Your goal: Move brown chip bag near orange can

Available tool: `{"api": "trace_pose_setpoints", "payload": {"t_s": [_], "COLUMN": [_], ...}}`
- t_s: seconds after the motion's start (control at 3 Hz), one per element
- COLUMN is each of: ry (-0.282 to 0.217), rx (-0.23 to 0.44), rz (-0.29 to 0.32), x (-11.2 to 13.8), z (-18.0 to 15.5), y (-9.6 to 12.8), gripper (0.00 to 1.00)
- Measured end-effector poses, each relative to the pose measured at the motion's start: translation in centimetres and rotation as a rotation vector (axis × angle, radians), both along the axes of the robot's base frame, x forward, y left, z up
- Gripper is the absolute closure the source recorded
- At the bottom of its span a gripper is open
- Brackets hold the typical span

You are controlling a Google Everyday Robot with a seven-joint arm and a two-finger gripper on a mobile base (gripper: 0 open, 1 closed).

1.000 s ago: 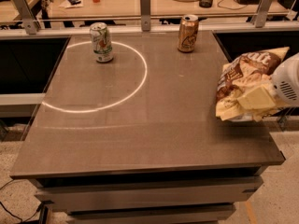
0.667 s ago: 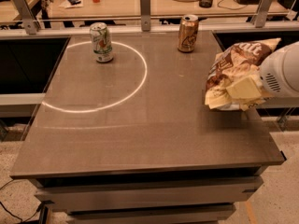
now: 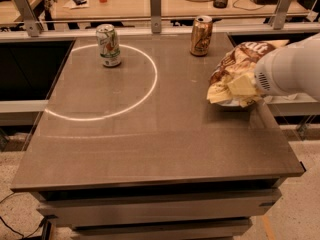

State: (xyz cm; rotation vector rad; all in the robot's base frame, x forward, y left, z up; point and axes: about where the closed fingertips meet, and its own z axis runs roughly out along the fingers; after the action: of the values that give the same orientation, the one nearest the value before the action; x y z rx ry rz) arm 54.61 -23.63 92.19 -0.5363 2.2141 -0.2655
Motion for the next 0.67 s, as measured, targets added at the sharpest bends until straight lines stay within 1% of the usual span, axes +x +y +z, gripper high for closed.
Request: {"api": "trace_pose_setpoints", "payload": {"t_s": [0.33, 0.67], "ry": [-0.024, -0.081], "rx": [0.015, 0.039], "rz": [-0.003, 0.012], "x": [2.9, 5.1], "z": [-0.9, -0.1], "y": [0.6, 1.9], "gripper": [1.0, 1.0]}}
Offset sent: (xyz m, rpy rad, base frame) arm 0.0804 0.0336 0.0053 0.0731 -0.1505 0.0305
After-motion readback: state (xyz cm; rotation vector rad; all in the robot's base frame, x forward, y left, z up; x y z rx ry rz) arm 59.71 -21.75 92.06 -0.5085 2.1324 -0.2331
